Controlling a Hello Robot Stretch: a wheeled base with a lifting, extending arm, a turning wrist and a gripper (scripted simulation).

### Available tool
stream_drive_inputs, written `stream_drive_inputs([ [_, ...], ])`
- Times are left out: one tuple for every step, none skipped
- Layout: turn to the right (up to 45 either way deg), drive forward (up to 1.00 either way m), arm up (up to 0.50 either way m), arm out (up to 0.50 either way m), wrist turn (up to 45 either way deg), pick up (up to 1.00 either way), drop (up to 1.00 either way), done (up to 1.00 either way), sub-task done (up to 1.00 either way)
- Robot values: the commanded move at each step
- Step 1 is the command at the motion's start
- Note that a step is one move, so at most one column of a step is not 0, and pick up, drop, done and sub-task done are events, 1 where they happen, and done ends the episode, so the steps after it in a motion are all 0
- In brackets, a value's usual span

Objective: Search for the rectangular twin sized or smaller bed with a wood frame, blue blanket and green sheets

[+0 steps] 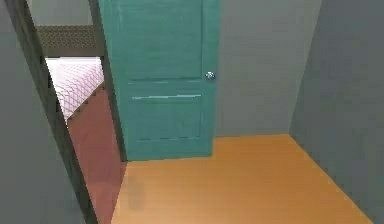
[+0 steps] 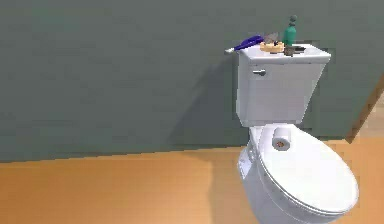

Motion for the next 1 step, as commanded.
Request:
stream_drive_inputs([
  [0.0, 0.60, 0.00, 0.00, 0.0, 0.00, 0.00, 0.00, 0.00],
])
